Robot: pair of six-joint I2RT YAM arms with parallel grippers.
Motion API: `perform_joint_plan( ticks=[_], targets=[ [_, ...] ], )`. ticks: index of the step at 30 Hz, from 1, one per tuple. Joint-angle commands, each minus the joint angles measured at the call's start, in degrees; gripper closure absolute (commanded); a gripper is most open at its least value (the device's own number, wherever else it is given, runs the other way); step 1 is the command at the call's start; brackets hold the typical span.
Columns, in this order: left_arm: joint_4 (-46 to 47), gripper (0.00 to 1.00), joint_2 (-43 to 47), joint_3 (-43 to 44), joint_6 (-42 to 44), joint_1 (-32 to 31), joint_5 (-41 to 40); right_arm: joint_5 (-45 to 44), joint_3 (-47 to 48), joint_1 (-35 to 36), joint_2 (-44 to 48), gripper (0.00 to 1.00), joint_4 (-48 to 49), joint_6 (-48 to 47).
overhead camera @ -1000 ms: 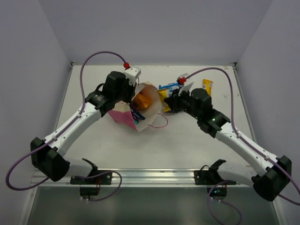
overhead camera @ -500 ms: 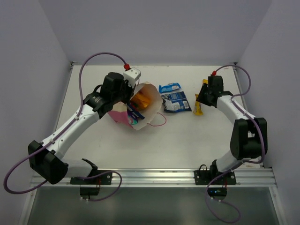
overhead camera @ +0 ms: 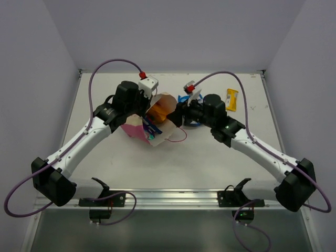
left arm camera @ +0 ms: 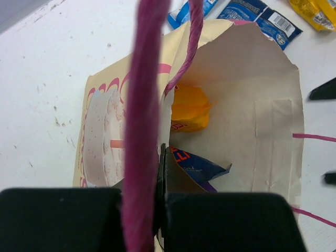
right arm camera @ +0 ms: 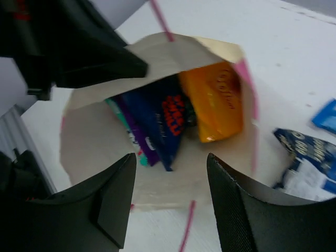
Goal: Take the snacks out of the paper bag
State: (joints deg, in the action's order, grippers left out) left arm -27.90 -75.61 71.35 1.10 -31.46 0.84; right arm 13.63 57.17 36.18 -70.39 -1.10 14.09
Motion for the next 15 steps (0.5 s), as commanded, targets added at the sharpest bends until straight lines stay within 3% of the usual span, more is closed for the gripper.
perform_joint_plan(
  ticks=[1, 9, 12, 15],
  targets=[
    [-1.98, 1.00, 0.38, 0.81, -0.40, 0.70, -0.40, 4.03, 2.42, 3.97, -7.62, 0.41, 7.33, -3.63],
    [-2.77, 1.00, -0.41, 1.86, -2.86, 0.79, -0.05, 6.41, 7.34, 10.22, -21.09, 0.42, 14.20, -3.36],
    [-3.21, 1.00, -0.32, 2.21, -2.95, 0.70, -0.58, 5.71, 8.22, 10.66, -24.35, 0.48, 15.51, -3.01],
    [-3.30, 1.00, -0.24, 2.56, -3.21, 0.79, -0.58, 5.09, 8.14, 10.75, -26.46, 0.61, 16.92, -2.84]
  ],
)
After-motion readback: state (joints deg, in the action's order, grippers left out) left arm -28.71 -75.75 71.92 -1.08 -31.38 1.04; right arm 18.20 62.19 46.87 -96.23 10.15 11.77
